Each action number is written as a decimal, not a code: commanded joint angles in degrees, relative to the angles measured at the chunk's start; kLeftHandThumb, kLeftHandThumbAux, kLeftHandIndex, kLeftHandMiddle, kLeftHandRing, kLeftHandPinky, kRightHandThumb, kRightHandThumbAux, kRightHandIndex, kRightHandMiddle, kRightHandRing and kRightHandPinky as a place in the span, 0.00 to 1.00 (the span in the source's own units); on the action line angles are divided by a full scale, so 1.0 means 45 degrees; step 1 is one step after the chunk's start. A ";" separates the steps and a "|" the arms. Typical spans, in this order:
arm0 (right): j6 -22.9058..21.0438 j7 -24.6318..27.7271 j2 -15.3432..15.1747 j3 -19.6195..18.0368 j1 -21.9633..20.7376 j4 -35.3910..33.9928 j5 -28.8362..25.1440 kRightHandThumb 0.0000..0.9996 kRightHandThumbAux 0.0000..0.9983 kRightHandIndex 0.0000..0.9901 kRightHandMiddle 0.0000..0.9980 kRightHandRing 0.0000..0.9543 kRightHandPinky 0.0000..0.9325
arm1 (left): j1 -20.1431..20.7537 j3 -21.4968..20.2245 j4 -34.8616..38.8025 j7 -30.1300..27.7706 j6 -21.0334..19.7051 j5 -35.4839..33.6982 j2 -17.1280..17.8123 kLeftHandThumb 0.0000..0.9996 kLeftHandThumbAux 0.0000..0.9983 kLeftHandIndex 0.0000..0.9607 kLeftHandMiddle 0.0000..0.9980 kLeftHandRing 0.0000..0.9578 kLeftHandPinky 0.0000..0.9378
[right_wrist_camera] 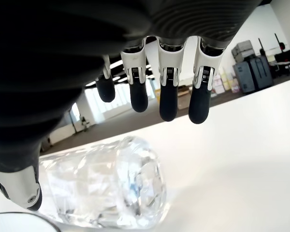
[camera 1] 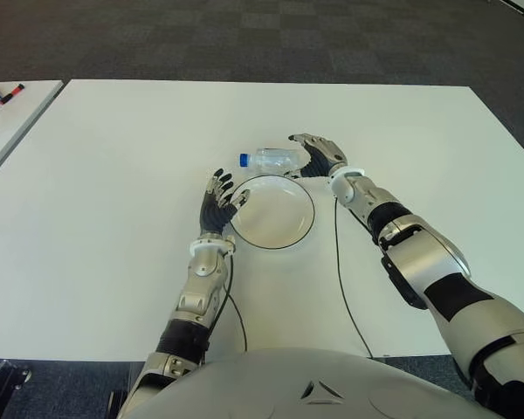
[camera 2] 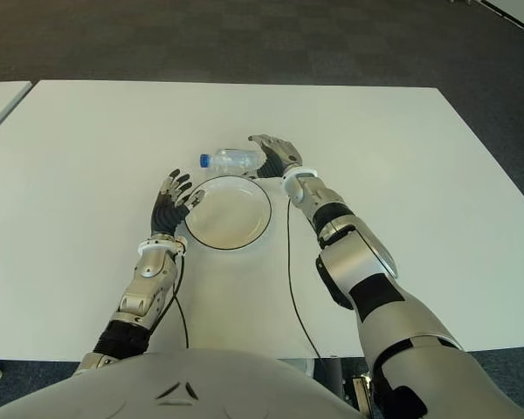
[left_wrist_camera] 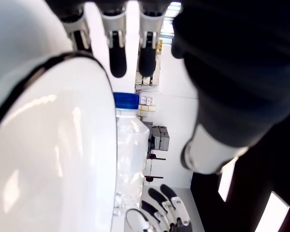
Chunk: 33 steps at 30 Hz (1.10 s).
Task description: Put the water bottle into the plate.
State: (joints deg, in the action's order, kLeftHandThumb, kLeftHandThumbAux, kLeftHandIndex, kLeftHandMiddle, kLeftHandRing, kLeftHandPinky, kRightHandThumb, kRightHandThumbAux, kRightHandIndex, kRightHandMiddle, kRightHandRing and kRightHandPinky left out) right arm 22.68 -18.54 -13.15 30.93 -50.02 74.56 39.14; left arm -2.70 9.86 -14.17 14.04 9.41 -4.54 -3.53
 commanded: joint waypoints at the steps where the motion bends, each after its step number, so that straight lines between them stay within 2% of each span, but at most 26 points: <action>1: 0.0002 0.0135 0.0065 0.0145 0.0045 0.0160 0.0164 0.59 0.60 0.11 0.16 0.20 0.30 | -0.0072 0.0188 -0.0082 0.0348 -0.0069 0.0087 -0.1528 0.24 0.82 0.10 0.15 0.15 0.19; 14: 0.0087 0.0410 0.0222 0.0271 0.0080 0.0253 0.0202 0.57 0.60 0.10 0.16 0.19 0.26 | -0.0130 0.0440 0.0009 0.0816 -0.0016 0.0218 -0.1580 0.23 0.82 0.10 0.15 0.14 0.17; 33: 0.0056 0.0633 0.0674 0.0444 -0.0125 0.0393 0.0192 0.56 0.60 0.11 0.16 0.19 0.27 | -0.0507 0.0585 0.0496 0.1445 0.0009 0.0063 -0.1591 0.24 0.83 0.10 0.14 0.14 0.18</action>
State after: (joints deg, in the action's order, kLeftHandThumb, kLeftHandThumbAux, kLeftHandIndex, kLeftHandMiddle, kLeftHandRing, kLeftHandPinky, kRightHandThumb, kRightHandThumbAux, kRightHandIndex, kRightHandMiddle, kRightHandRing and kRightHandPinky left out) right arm 22.90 -16.78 -11.14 32.53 -50.09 75.75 39.41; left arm -3.56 12.28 -12.44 19.49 9.43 -4.10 -3.51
